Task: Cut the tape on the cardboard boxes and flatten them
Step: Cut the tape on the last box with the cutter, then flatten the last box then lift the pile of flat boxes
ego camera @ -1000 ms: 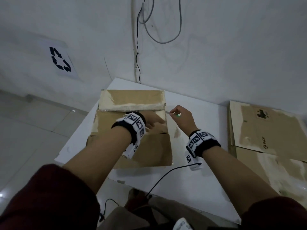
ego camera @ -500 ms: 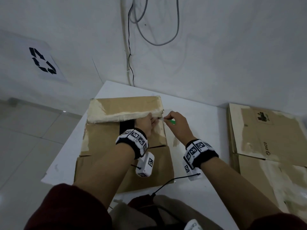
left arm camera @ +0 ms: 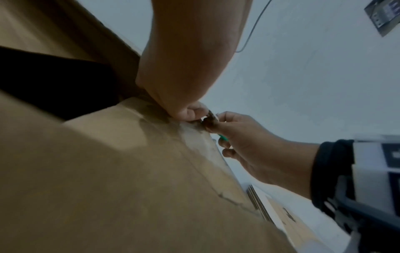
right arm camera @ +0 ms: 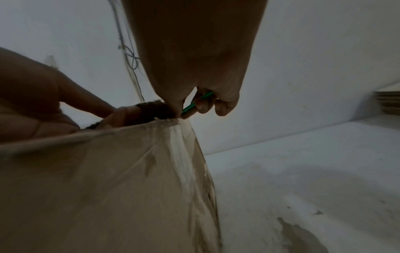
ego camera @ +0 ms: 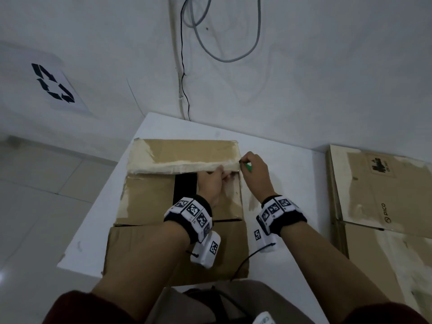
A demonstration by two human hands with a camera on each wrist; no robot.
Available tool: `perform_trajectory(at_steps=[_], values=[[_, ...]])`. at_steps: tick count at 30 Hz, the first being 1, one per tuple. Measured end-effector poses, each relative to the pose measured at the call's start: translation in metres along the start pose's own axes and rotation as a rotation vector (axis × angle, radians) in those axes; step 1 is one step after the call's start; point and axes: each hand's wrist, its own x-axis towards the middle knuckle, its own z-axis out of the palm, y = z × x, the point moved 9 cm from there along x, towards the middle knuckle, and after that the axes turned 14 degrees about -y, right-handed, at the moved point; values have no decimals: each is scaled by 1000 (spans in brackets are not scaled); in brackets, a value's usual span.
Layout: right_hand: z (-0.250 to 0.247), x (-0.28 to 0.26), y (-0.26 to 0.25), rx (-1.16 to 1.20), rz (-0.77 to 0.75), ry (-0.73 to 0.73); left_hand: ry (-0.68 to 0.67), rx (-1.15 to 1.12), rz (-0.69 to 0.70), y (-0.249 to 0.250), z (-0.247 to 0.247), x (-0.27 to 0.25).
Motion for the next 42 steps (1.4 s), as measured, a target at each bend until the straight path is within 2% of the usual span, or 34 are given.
perform_trajectory(at_steps=[2,5,7,11,14,17,19,21,24,26,28,30,33,37,39,42], values=[[-4,3,7,54,8,4,20,-38,66,8,1,0],[-19,-15,34,179,89,135,18,-124,153,21,4,0],[-14,-36,70,183,226,160,-5,-149,170,27,3,1],[18,-85,145,112,578,63,-55,-4,193,46,1,6],[32,-114,165,106,739,36,-73,60,232,65,-2,10],[23,-123,161,-117,875,46,-41,169,337,94,-12,17],[13,-106,147,-91,814,72,37,351,423,115,-28,23],[2,-75,120,-19,648,95,147,664,469,133,-47,32],[-17,-19,56,59,360,134,257,1164,316,145,-74,48],[-17,16,13,91,242,80,282,1430,185,150,-91,51],[-9,47,-19,70,172,-17,251,1582,67,149,-106,55],[9,69,-35,-40,184,-168,177,1629,-88,140,-117,61],[40,78,-41,-247,335,-357,111,1695,-243,125,-122,66],[73,66,-39,-567,513,-460,184,1856,-269,119,-124,68],[81,61,-39,-679,532,-447,197,1917,-280,115,-126,67],[81,59,-40,-707,524,-413,189,1946,-252,114,-128,62]])
